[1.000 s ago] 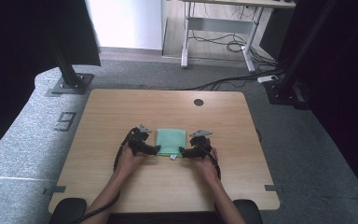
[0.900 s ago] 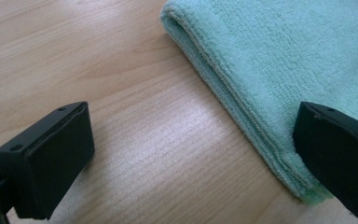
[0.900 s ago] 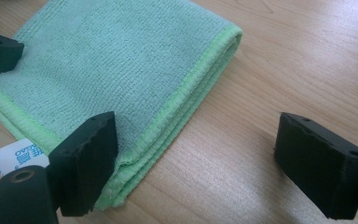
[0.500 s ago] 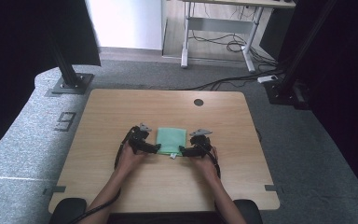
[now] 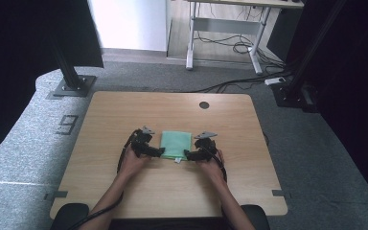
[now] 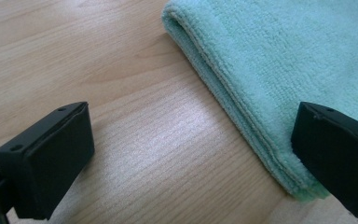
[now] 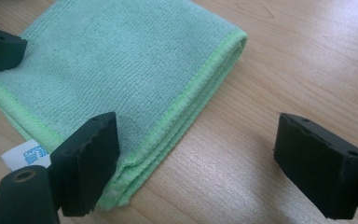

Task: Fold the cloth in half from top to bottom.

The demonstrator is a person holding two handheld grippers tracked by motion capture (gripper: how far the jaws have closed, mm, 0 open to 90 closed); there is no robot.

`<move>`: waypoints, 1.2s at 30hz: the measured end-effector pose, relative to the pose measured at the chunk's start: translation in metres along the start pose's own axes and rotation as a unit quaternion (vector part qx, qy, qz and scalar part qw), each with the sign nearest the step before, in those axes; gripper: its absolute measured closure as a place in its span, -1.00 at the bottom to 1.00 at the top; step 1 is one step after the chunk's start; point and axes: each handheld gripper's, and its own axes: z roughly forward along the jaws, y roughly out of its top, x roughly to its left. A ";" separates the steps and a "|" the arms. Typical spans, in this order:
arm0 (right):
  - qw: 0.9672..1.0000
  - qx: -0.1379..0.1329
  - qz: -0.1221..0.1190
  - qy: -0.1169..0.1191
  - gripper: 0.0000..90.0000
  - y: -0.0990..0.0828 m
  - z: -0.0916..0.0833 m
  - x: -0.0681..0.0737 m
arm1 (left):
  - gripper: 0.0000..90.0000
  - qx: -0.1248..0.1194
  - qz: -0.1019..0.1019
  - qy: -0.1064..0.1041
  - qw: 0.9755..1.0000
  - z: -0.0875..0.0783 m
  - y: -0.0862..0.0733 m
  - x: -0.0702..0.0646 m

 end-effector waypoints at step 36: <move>0.998 -0.001 -0.046 0.052 -1.00 0.002 -0.051 0.013 | -1.00 -0.036 0.058 -0.030 0.997 -0.059 -0.015 -0.021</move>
